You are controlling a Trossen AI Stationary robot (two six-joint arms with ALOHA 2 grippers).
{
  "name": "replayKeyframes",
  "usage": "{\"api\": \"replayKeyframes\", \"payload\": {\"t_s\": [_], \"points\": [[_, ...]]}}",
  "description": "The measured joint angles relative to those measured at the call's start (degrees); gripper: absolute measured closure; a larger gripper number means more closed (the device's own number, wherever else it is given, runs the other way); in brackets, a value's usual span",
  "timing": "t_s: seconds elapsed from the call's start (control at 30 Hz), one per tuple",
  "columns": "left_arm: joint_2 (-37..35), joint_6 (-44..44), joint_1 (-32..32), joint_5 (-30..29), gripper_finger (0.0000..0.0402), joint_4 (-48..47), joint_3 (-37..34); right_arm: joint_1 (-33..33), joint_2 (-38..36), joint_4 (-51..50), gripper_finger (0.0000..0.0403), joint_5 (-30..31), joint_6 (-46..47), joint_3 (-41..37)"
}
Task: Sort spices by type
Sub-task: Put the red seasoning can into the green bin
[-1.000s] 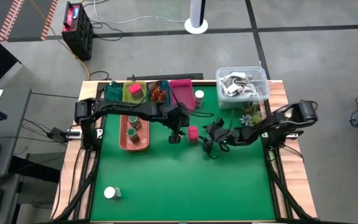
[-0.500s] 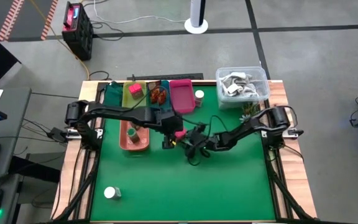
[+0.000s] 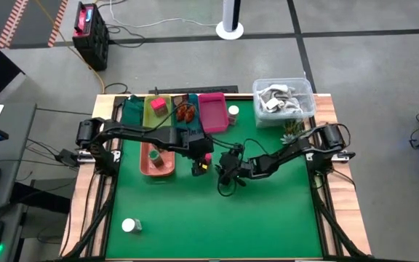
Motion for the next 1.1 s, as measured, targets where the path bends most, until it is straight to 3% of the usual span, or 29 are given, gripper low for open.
{"api": "replayKeyframes", "payload": {"t_s": [0.5,0.77,1.1], "points": [[0.0,-8.6,-0.5,-0.8,0.0036,0.6,-0.3,2.3,0.0,-2.5,0.0111,0.2,1.7,0.0],[0.1,-8.6,0.1,-1.6,0.0032,4.9,-3.6,2.7,-3.8,-11.2,0.0111,2.8,5.7,0.0],[0.1,-8.5,2.8,1.4,0.0032,9.4,-6.8,4.9,-5.1,-11.7,0.0111,8.1,6.1,0.0]]}}
